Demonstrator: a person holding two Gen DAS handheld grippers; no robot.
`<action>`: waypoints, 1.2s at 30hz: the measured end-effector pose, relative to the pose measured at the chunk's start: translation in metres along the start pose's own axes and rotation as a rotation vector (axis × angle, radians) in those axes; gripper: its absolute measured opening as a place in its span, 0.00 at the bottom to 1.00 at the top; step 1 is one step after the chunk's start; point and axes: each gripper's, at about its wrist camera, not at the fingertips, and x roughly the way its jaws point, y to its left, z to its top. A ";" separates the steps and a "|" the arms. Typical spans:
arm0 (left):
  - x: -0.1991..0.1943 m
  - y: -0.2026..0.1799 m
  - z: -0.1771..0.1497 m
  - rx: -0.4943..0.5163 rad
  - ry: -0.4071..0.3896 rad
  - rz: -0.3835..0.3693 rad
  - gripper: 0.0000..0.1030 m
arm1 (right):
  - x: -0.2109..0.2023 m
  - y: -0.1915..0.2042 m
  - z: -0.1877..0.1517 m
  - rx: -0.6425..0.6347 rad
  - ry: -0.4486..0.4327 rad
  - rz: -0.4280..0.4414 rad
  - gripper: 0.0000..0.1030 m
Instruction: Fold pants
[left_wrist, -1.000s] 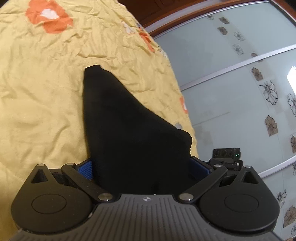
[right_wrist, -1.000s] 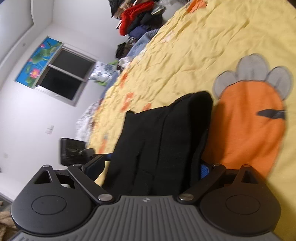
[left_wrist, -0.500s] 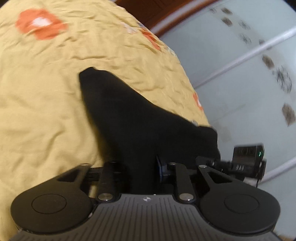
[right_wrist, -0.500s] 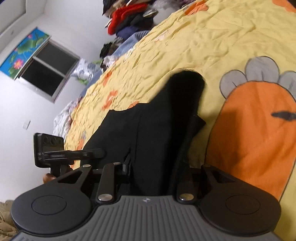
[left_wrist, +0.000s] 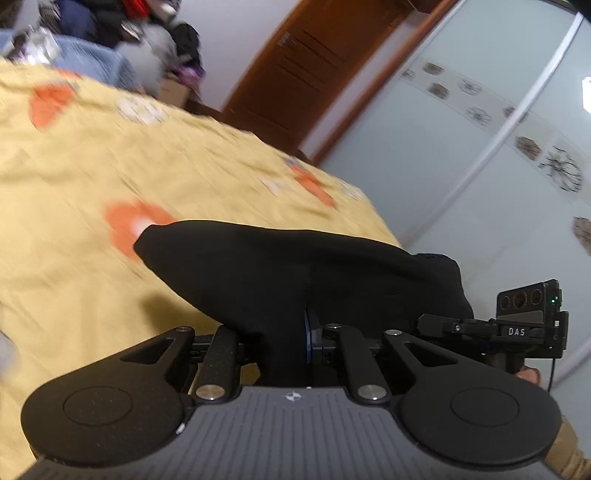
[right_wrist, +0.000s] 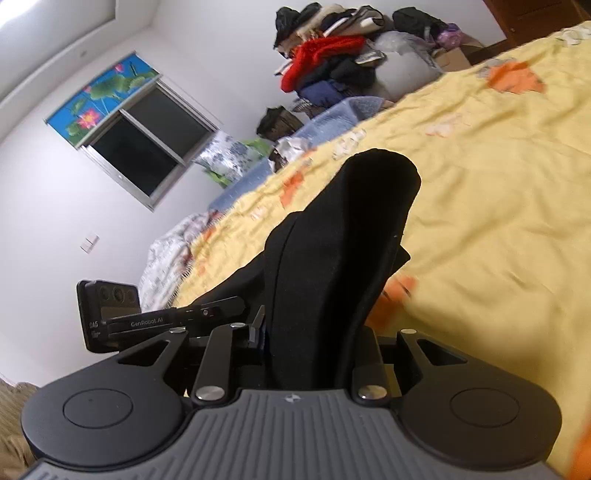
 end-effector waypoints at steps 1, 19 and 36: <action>-0.004 0.006 0.006 0.006 -0.002 0.018 0.15 | 0.011 -0.003 0.005 0.018 -0.001 0.012 0.23; -0.015 0.040 0.008 -0.013 0.054 0.397 0.62 | 0.039 0.059 -0.009 -0.317 -0.088 -0.538 0.49; -0.038 -0.019 -0.059 0.029 0.079 0.490 0.93 | 0.063 0.136 -0.092 -0.387 -0.049 -0.546 0.81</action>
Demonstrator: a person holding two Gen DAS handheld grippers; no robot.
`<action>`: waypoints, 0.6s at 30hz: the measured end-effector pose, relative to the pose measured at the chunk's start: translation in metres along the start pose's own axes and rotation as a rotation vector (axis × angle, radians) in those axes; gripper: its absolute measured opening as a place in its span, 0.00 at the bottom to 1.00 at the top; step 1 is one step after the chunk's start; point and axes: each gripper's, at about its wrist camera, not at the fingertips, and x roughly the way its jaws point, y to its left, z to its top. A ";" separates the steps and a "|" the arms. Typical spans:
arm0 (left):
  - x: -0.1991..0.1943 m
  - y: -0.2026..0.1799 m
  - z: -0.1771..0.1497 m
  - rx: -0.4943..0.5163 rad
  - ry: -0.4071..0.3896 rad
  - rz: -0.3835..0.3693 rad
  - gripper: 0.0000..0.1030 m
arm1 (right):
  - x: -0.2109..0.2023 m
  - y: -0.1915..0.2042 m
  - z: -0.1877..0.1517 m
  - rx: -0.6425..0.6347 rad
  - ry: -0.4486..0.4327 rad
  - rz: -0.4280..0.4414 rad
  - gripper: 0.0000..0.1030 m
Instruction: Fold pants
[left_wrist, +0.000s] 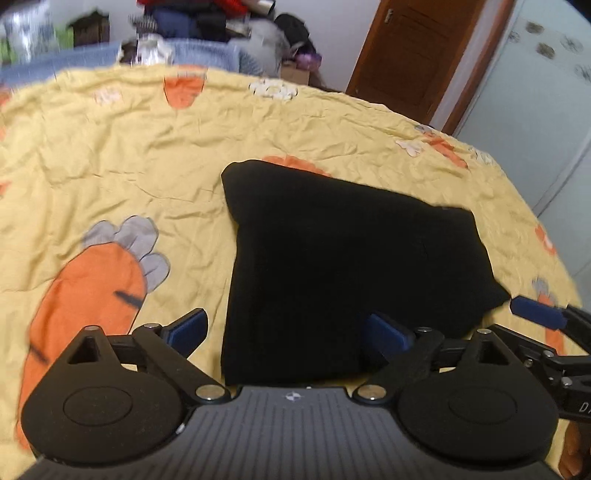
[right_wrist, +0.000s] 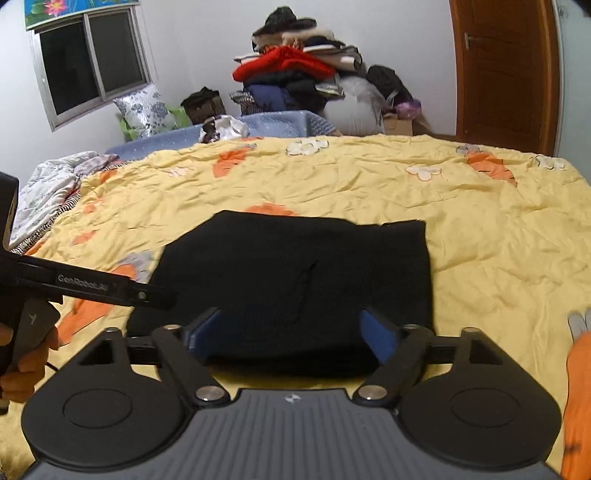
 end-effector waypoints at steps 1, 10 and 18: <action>-0.005 -0.004 -0.009 0.009 0.002 0.002 0.94 | -0.004 0.007 -0.006 -0.012 -0.004 -0.011 0.81; -0.026 -0.010 -0.066 -0.027 0.039 0.010 0.94 | -0.017 0.031 -0.043 0.018 0.007 -0.075 0.91; -0.046 -0.022 -0.060 0.054 -0.111 0.090 0.94 | -0.032 0.028 -0.058 0.033 -0.073 -0.172 0.92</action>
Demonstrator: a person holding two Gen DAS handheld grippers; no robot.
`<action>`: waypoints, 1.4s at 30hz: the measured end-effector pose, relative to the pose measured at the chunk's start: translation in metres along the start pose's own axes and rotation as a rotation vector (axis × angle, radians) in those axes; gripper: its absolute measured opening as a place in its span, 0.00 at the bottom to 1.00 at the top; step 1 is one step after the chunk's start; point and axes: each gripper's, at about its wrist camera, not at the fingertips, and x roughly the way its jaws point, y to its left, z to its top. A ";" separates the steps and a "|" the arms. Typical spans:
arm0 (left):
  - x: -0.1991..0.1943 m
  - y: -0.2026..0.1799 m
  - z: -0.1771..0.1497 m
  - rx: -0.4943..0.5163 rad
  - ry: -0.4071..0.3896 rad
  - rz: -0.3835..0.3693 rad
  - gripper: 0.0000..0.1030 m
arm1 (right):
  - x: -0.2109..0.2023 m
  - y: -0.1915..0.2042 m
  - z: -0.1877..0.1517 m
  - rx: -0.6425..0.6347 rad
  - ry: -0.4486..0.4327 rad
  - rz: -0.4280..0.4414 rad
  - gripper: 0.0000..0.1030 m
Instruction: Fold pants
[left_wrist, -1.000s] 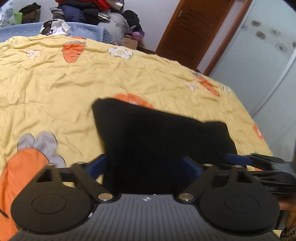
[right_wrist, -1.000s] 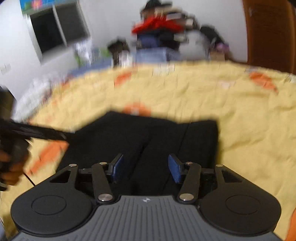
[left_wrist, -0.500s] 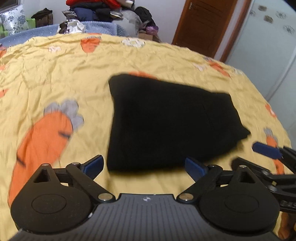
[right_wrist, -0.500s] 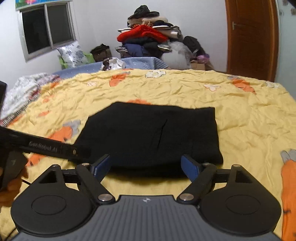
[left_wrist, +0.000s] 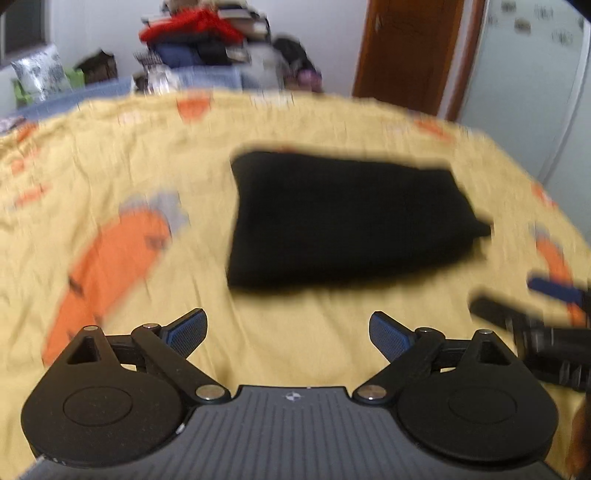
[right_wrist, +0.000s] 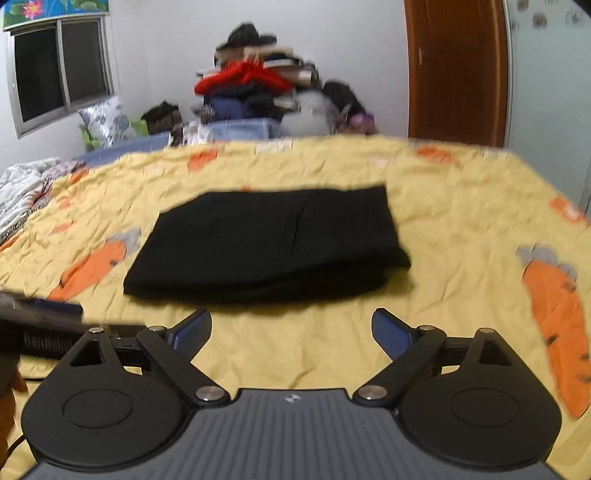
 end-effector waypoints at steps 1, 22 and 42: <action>0.000 0.007 0.014 -0.042 -0.033 -0.012 0.94 | 0.000 -0.002 0.003 0.000 -0.004 -0.003 0.92; 0.082 0.003 0.067 0.003 -0.011 0.141 0.99 | 0.024 -0.002 -0.008 0.018 0.046 -0.019 0.92; 0.020 -0.028 -0.023 -0.037 0.054 0.138 0.99 | 0.018 -0.002 -0.027 0.045 0.053 -0.083 0.92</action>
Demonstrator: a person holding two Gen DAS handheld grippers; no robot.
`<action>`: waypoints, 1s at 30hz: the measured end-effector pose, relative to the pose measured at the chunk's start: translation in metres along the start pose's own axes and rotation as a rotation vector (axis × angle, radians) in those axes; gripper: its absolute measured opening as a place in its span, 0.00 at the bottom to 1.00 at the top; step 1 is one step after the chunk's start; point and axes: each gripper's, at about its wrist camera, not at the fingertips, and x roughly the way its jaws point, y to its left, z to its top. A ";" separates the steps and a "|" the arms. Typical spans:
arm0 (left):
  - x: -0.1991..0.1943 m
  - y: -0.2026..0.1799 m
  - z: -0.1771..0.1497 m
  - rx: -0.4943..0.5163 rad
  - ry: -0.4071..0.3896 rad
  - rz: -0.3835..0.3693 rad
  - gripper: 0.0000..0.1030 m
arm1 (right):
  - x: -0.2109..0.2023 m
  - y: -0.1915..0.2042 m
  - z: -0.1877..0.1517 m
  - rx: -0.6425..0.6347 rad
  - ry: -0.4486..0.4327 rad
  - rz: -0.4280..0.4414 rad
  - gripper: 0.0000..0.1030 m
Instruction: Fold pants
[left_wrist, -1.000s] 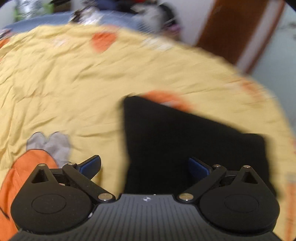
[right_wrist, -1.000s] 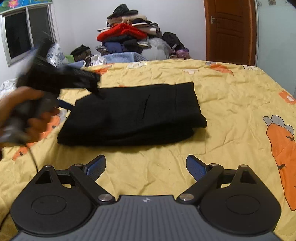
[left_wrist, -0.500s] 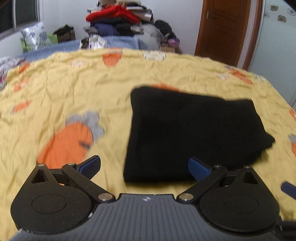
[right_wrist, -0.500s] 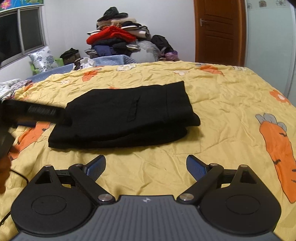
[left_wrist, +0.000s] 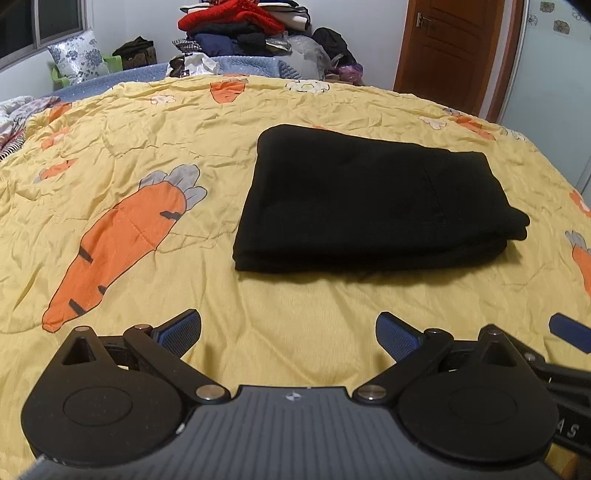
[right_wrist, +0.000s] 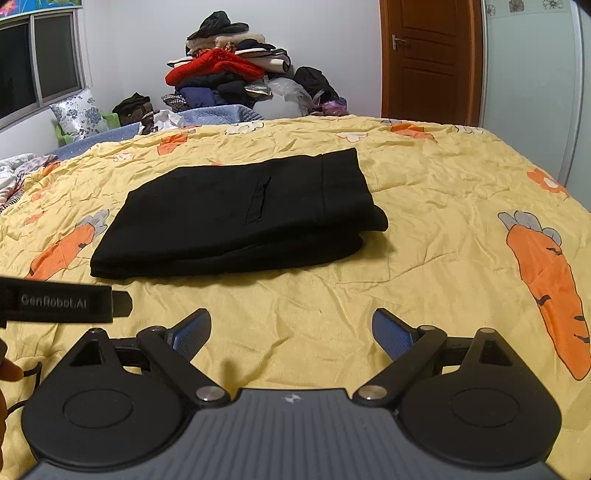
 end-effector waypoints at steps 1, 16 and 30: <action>0.000 -0.001 -0.001 0.004 0.004 0.003 0.99 | 0.000 0.000 0.000 -0.001 0.002 -0.002 0.92; 0.009 -0.003 -0.013 0.021 0.021 0.007 0.99 | 0.005 0.005 -0.003 -0.037 0.002 -0.017 0.92; 0.020 -0.003 -0.018 0.025 0.017 0.017 1.00 | 0.014 0.000 -0.004 -0.038 0.007 -0.017 0.92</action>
